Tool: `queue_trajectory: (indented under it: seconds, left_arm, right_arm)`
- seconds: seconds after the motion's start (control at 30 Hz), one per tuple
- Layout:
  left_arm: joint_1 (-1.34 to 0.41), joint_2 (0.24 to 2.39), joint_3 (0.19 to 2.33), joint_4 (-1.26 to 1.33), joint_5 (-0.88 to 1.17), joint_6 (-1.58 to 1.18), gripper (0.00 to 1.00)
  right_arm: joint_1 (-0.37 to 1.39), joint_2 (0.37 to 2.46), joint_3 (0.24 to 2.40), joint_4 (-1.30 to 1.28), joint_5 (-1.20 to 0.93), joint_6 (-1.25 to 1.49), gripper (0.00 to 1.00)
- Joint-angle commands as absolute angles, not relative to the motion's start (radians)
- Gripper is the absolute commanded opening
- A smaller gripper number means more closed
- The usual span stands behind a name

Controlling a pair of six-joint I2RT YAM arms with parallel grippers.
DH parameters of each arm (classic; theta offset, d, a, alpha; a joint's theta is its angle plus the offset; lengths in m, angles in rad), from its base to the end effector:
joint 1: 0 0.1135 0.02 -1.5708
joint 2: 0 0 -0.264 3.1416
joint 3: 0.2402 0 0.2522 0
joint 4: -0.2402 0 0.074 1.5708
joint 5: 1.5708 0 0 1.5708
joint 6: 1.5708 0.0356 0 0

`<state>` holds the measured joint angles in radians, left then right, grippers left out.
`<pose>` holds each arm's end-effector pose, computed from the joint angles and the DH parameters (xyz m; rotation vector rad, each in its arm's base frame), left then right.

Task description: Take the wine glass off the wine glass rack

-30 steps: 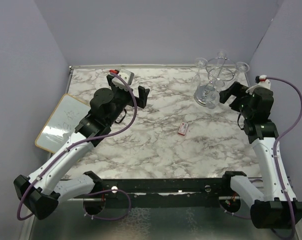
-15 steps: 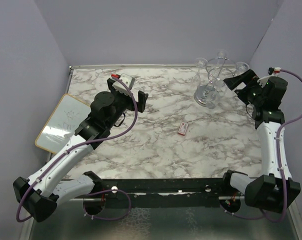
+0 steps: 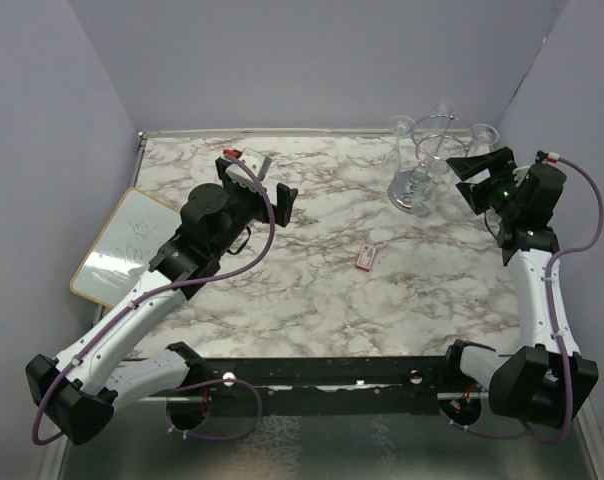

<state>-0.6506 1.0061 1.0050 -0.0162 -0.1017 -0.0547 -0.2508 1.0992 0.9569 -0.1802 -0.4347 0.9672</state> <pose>0.1877 -0.1383 0.3943 0.3946 1.5585 -0.4684 0.2477 -0.0480 0.3396 0.8563 1.7669 0.8906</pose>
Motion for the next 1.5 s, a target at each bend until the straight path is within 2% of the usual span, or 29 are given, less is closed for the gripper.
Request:
queue_trajectory:
  seconds: [0.0,0.17,0.6,1.47]
  left_arm:
    - [-0.658,0.988,0.990,0.011,-0.080,-0.055,0.98]
    - [-0.658,0.987,0.990,0.010,-0.081,-0.056,0.98]
    - [-0.658,0.988,0.990,0.011,-0.075,-0.057,0.97]
    - [-0.658,0.984,0.991,0.007,-0.086,-0.048,0.98]
  right_arm:
    - [-0.258,1.125,0.911,-0.059,-0.466,1.095,0.78]
    - [-0.256,1.148,0.843,0.059,-0.494,1.199,0.67]
    - [-0.250,1.190,0.788,0.193,-0.483,1.311,0.55]
    - [-0.183,1.228,0.749,0.271,-0.384,1.410,0.41]
